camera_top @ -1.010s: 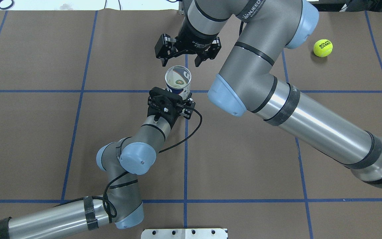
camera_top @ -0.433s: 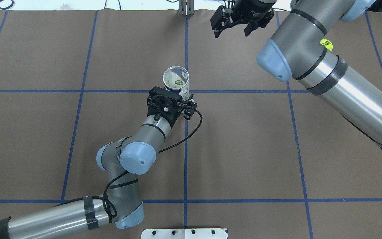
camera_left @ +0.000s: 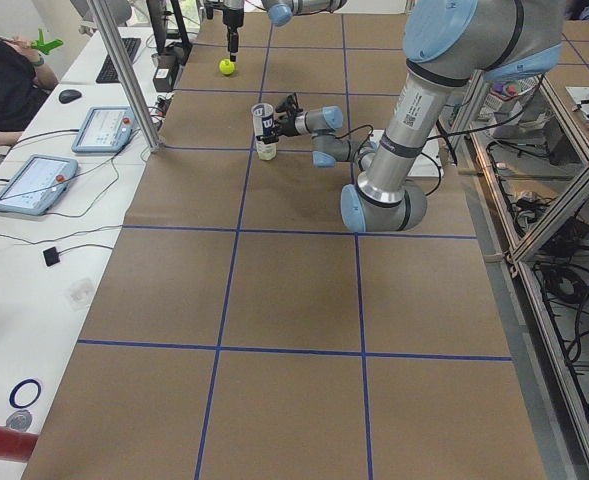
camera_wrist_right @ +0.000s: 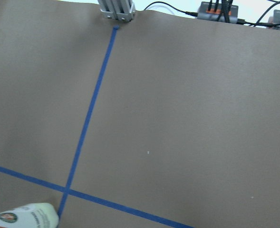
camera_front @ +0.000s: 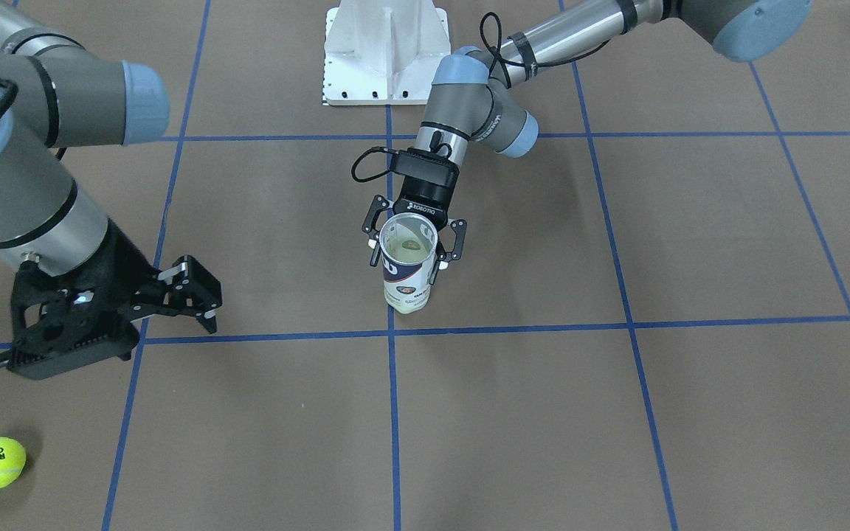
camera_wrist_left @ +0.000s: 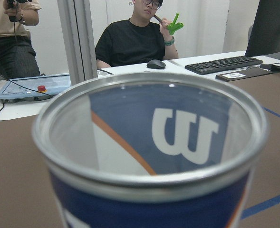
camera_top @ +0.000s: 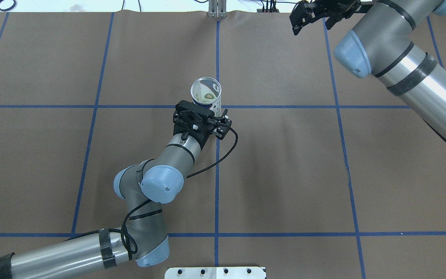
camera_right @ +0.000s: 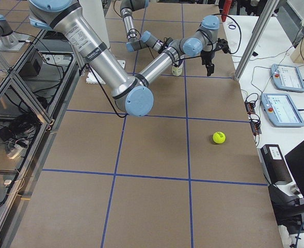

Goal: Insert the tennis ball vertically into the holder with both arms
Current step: 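Withdraw the right gripper toward the other yellow ball, then lower the right gripper onto the far yellow ball and close it, then carry the yellow ball with the right gripper above the can mouth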

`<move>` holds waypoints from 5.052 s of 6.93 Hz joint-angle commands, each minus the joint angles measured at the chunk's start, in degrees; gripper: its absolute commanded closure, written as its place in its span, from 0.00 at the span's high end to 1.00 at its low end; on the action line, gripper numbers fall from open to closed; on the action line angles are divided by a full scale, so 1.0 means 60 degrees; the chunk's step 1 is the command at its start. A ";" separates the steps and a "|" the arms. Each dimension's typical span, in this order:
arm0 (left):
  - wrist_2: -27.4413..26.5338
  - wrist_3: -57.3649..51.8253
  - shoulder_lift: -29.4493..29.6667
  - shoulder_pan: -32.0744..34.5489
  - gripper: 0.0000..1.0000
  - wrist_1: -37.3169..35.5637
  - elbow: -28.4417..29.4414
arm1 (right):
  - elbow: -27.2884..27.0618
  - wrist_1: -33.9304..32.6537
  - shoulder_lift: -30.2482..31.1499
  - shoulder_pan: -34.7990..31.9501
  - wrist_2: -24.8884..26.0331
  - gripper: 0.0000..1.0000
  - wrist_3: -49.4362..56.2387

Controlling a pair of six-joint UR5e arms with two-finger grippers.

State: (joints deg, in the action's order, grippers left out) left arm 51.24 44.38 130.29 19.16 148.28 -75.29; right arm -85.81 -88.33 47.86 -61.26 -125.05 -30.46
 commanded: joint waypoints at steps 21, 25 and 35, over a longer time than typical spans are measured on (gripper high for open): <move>-0.0014 0.0000 -0.0006 -0.0029 0.99 0.0013 0.0010 | 0.2712 0.1483 -0.0870 -0.0705 -0.0521 0.00 0.0425; 0.0001 0.0000 0.0023 -0.0044 0.99 -0.0002 0.0010 | 0.0682 0.1450 -0.2043 0.1518 -0.0635 0.00 -0.4760; 0.0001 -0.0015 0.0096 -0.0058 0.99 -0.0002 0.0039 | -0.1456 0.0513 -0.1109 0.3018 0.0187 0.00 -0.5411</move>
State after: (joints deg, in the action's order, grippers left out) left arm 51.24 44.30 130.87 18.80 148.27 -75.06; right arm -91.35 -84.25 39.07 -43.16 -123.83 -62.97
